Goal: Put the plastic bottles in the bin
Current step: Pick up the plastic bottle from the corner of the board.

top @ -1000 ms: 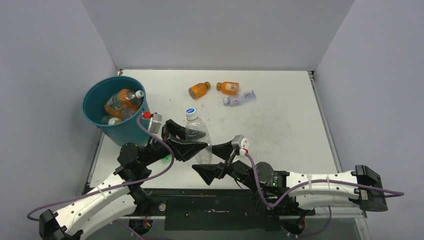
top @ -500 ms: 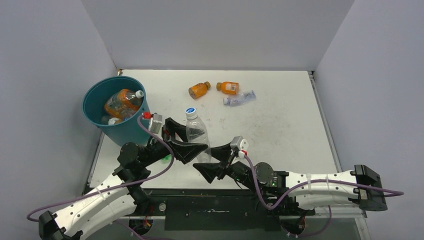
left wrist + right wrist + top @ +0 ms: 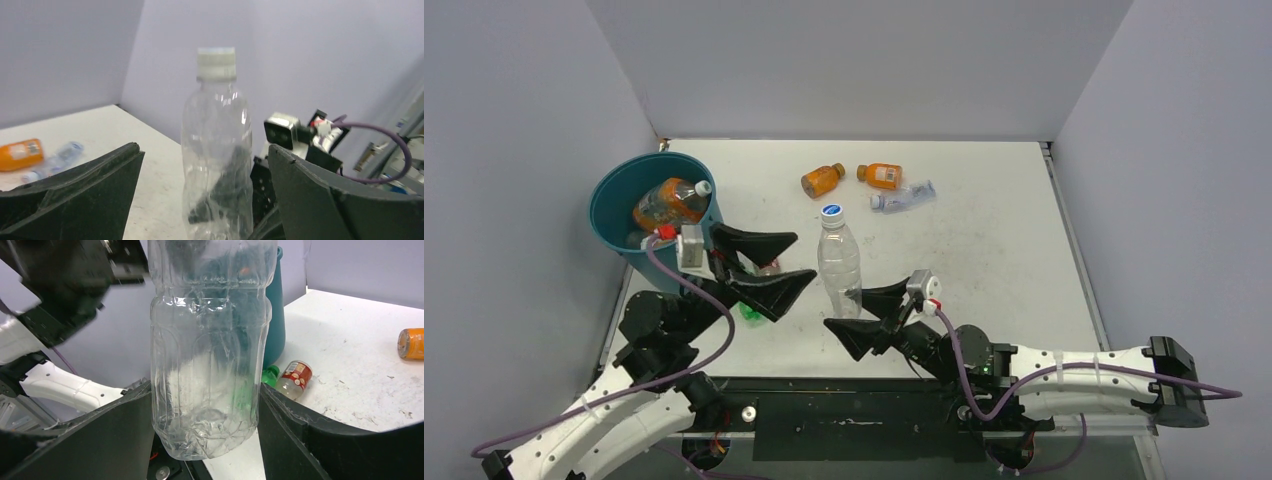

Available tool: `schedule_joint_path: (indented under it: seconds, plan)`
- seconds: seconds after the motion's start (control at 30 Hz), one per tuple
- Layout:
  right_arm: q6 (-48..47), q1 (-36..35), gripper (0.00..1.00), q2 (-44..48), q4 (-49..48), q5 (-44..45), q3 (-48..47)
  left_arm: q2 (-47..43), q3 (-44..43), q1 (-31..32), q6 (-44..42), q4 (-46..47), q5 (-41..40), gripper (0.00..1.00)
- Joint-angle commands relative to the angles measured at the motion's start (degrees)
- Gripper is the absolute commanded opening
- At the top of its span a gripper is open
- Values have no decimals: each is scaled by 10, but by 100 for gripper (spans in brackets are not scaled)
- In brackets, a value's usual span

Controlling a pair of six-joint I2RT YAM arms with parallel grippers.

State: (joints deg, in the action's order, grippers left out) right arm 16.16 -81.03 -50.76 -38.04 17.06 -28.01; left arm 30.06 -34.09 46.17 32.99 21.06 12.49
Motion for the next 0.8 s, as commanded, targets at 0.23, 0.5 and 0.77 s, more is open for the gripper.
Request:
schedule_joint_path:
  seconds: [0.23,0.5,0.77]
  plan:
    - [-23,-4,25,6,18,12,-4,137,-295,1,-91,-264,-42,96]
    - [-31,-9,25,-7,27,11,-13,216,-370,-8,-78,-370,-25,89]
    - [-36,-16,24,-16,29,15,-17,227,-375,-35,-56,-346,18,47]
